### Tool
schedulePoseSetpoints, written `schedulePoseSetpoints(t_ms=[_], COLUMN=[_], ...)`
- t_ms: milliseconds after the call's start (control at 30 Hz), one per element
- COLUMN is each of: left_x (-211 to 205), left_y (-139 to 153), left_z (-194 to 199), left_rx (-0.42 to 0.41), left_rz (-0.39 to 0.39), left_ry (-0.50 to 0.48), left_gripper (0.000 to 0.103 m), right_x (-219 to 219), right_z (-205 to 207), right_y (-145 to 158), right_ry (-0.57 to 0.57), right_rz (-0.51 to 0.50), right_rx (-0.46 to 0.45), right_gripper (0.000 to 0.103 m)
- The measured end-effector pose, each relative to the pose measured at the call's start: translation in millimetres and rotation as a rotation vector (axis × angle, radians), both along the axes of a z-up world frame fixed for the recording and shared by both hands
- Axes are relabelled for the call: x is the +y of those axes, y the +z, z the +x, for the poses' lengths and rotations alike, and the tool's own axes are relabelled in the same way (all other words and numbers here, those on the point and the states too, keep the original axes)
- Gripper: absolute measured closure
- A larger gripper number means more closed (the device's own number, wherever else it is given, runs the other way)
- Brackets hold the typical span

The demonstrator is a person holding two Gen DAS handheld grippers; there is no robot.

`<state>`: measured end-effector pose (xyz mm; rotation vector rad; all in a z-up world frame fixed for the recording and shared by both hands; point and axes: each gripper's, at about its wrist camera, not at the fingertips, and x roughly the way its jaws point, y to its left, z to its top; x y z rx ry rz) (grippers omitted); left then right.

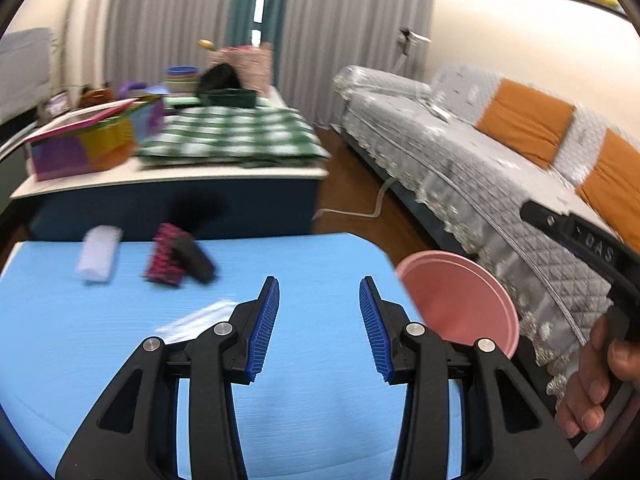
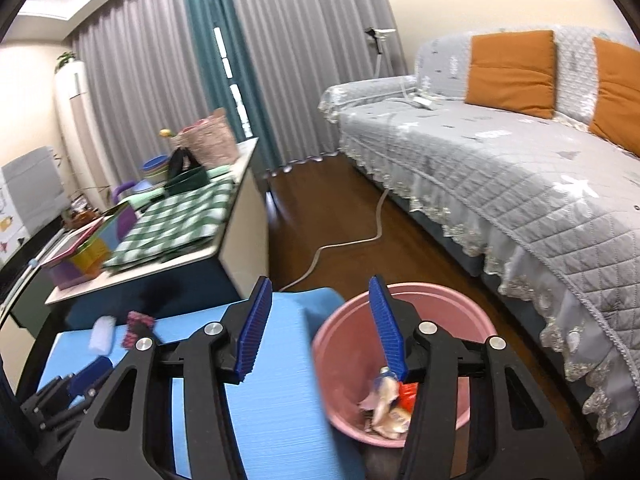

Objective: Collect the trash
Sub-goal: 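Withdraw both open tools from the bucket back toward the table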

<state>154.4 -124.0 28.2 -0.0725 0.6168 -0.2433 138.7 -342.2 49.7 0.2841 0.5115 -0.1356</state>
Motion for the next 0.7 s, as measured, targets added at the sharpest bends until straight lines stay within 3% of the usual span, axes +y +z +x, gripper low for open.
schedulePoseSetpoints(t_ms=[367,700], left_x=[95.5,146.8], left_y=[-1.9,-2.3], left_z=[0.7,13.7], left_rx=[-0.035,-0.041], left_rz=[0.045,0.051], left_ry=[0.161,0.242], left_gripper=[0.061,0.061], right_x=[84.9,126.7], right_z=[11.2,27.5], right_y=[-4.7,-19.9], right_ry=[0.102,0.061], right_rz=[0.024,0.039], right_rx=[0.006,0.04], right_gripper=[0.063,0.064])
